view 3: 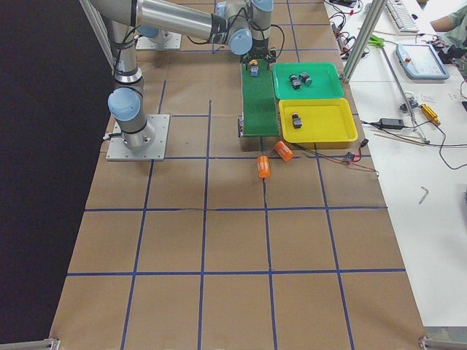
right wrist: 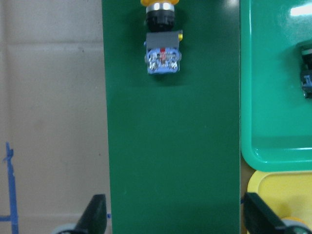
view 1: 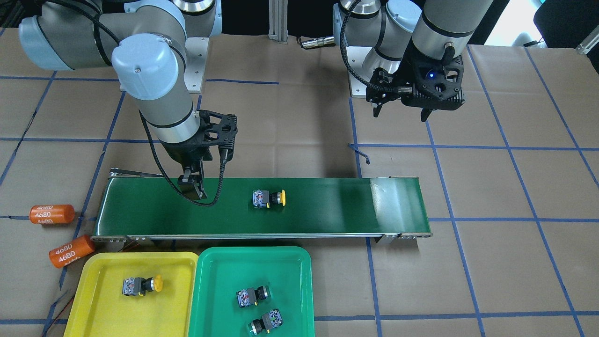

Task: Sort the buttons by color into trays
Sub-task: 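Lower the right gripper onto the yellow button on the belt and grasp it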

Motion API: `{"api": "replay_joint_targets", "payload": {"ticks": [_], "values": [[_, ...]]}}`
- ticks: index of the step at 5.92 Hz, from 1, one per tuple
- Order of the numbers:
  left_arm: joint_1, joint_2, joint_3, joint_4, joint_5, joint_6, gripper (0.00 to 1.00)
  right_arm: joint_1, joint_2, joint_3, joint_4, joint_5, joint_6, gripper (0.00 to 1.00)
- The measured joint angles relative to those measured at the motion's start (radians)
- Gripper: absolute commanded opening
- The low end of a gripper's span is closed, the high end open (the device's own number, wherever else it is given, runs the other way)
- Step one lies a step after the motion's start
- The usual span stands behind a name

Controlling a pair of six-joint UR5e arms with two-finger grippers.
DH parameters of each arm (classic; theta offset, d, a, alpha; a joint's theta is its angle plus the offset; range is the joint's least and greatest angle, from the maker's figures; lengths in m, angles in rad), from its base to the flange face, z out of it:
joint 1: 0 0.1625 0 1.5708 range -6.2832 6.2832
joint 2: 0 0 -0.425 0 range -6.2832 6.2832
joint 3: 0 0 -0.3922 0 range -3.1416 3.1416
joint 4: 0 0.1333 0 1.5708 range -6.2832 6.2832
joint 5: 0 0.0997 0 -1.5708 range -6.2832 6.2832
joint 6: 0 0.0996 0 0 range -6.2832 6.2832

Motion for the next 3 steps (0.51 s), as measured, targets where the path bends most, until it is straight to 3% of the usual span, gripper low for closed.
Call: {"api": "replay_joint_targets", "payload": {"ticks": [3], "values": [[0.001, 0.000, 0.001, 0.000, -0.001, 0.000, 0.99, 0.075, 0.126, 0.002, -0.152, 0.000, 0.128, 1.00]]}}
